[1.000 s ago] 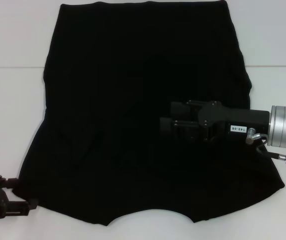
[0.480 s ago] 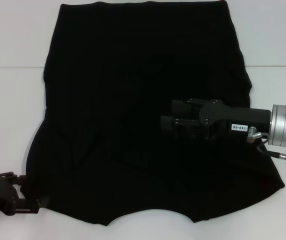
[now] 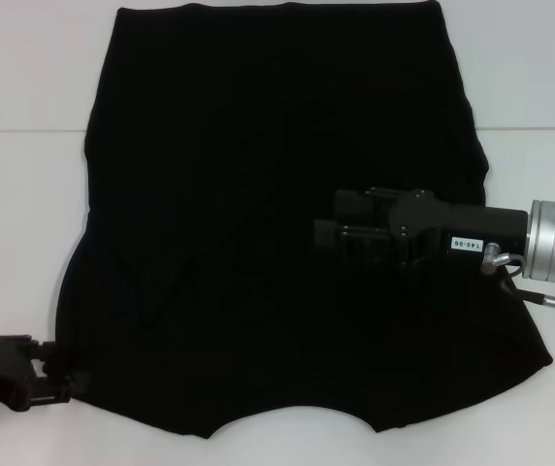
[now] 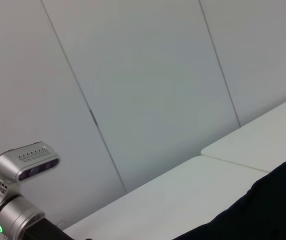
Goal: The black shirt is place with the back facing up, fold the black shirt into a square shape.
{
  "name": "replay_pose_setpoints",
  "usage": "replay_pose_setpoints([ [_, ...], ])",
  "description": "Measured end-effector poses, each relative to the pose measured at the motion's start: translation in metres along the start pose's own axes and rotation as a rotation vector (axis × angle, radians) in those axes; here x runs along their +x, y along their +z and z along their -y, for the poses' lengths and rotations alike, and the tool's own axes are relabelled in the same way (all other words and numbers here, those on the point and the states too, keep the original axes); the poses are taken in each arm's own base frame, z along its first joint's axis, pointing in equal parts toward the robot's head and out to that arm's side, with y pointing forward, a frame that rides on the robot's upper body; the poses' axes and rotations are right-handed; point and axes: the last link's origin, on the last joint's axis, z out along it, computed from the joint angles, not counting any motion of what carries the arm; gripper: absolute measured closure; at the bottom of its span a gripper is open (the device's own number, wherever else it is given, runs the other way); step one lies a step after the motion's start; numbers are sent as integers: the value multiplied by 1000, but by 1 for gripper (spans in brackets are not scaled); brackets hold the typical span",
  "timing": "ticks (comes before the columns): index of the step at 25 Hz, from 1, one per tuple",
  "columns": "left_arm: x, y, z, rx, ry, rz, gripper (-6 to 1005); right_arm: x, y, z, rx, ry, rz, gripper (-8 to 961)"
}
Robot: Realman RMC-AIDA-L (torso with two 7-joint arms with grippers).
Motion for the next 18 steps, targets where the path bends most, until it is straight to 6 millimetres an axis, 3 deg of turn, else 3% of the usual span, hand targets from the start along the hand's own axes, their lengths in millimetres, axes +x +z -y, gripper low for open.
replay_pose_setpoints([
  [5, -1, 1, 2, 8, -8, 19, 401, 0, 0, 0, 0, -1, 1, 191],
  [18, -1, 2, 2, 14, -11, 17, 720, 0, -7, -1, -2, 3, 22, 191],
])
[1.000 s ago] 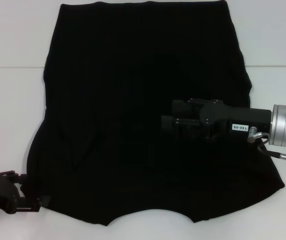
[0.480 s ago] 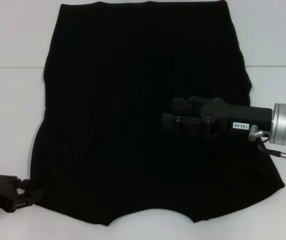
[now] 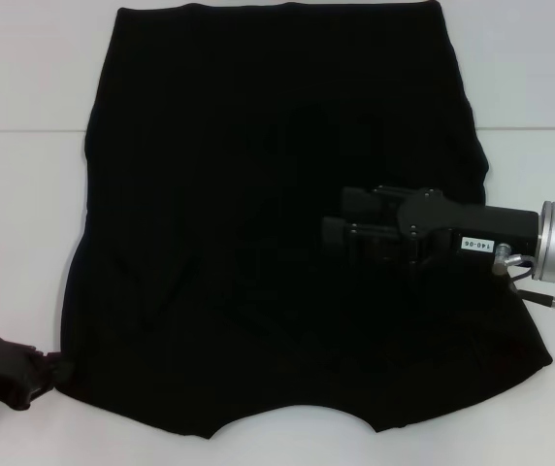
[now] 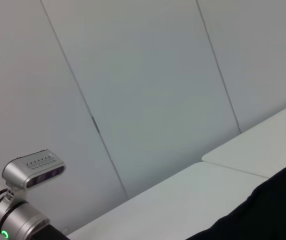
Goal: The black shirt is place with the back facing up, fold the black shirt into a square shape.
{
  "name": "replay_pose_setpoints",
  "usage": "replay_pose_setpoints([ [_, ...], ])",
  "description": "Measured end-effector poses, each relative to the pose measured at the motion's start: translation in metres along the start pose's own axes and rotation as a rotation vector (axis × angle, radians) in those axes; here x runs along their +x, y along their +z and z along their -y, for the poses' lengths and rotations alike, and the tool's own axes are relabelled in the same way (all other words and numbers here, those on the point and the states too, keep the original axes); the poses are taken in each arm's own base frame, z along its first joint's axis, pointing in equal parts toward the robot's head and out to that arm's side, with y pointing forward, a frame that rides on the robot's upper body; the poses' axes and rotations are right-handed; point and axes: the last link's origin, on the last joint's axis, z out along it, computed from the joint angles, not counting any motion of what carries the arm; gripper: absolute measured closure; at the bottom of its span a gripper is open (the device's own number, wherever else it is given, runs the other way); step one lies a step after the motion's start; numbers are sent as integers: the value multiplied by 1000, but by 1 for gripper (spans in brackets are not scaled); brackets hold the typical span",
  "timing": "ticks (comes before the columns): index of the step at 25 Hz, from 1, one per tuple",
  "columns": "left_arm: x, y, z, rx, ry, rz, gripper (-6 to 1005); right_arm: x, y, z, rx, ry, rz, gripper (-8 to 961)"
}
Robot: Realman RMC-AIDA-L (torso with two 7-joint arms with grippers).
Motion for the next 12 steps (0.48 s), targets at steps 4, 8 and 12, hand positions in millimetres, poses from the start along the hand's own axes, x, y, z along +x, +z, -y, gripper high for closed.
replay_pose_setpoints([
  [4, 3, 2, -1, -2, -9, -16, 875, 3, -5, 2, 16, 13, -7, 192],
  [8, 9, 2, -3, -16, -34, -50, 906, 8, -22, 7, 47, 56, -15, 192],
  [12, 13, 3, -5, -28, -48, -71, 914, 16, -46, 14, 96, 111, -26, 192],
])
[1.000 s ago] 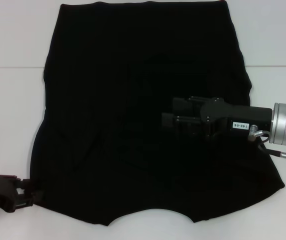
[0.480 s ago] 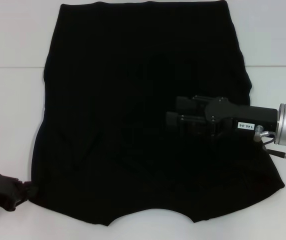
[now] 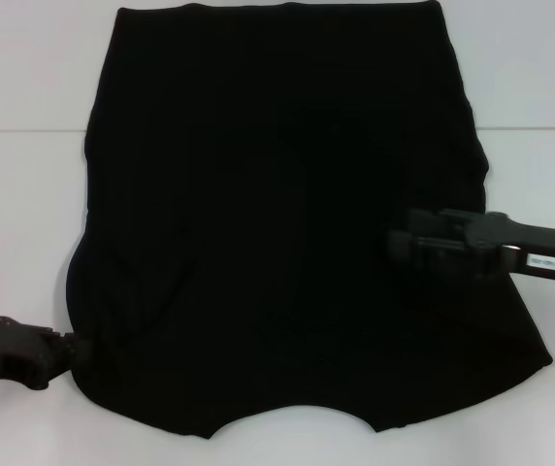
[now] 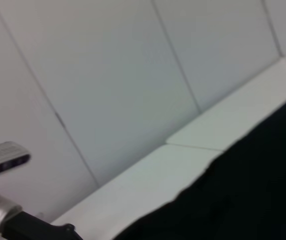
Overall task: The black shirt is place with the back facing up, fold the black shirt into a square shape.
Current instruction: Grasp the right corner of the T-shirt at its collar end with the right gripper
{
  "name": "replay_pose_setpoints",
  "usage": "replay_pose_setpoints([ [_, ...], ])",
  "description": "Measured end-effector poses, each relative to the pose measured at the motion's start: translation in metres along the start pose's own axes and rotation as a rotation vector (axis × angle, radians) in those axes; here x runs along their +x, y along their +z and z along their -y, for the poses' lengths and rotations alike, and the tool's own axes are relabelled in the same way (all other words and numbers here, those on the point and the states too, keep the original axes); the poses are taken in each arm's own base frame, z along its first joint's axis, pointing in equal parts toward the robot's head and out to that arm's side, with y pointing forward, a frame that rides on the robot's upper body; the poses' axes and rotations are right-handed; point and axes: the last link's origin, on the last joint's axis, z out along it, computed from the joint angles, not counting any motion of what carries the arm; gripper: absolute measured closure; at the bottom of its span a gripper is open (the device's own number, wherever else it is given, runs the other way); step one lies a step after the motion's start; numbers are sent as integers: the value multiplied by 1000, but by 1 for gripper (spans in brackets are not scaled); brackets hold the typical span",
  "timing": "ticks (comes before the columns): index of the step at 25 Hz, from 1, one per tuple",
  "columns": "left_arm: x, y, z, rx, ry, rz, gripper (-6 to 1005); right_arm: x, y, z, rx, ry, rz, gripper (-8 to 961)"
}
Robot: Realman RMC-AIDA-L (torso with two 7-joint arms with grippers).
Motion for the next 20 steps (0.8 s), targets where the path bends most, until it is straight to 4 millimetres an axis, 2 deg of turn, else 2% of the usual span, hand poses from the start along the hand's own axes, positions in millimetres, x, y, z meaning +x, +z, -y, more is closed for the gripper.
replay_pose_setpoints([
  [12, 6, -2, -8, -68, -6, -24, 915, 32, -73, 25, 186, 225, -66, 193],
  [20, 12, 2, -10, -89, 9, -25, 915, 44, -97, 32, 260, 351, -165, 193],
])
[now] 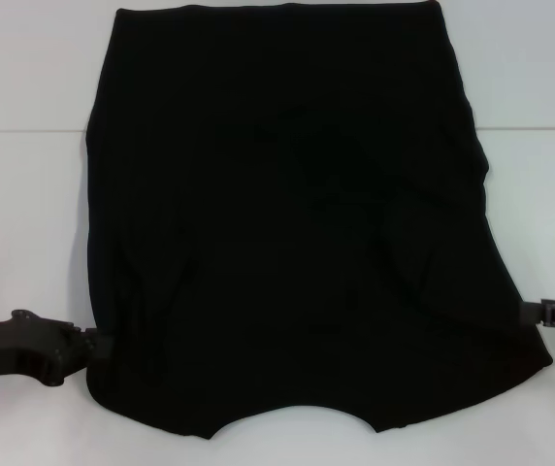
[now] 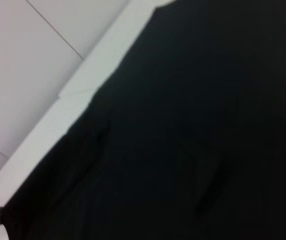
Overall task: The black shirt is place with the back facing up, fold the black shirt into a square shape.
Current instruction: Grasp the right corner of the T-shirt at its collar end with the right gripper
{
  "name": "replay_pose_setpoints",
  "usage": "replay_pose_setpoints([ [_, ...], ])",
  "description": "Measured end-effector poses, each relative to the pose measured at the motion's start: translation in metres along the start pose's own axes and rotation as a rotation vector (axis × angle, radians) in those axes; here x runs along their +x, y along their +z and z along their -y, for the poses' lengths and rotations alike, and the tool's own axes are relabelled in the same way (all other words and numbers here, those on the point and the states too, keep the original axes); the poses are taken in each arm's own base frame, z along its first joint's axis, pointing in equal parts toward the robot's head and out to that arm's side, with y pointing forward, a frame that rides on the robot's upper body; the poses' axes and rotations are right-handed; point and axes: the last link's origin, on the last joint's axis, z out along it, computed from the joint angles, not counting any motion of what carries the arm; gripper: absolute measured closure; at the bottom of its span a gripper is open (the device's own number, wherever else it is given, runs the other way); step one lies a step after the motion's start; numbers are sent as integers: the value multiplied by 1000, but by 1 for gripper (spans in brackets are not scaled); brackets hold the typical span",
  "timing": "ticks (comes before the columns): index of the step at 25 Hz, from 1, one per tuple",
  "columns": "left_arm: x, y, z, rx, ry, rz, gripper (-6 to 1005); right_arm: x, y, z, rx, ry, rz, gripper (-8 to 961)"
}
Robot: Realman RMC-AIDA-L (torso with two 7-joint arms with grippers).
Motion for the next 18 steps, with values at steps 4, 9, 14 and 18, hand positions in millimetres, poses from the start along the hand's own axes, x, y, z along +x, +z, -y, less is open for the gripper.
replay_pose_setpoints([
  [4, 0, 0, 1, 2, 1, 2, 915, 4, -7, 6, 35, 41, -35, 193],
  [9, 1, 1, 0, -1, 1, -1, 916, 8, -11, 14, 82, 76, -62, 194],
  [14, 1, 1, 1, 2, -5, 0, 916, 8, -9, 14, 91, 76, -73, 194],
  [18, 1, 1, 1, 4, -6, 0, 915, 10, -4, 13, 85, 78, -80, 194],
])
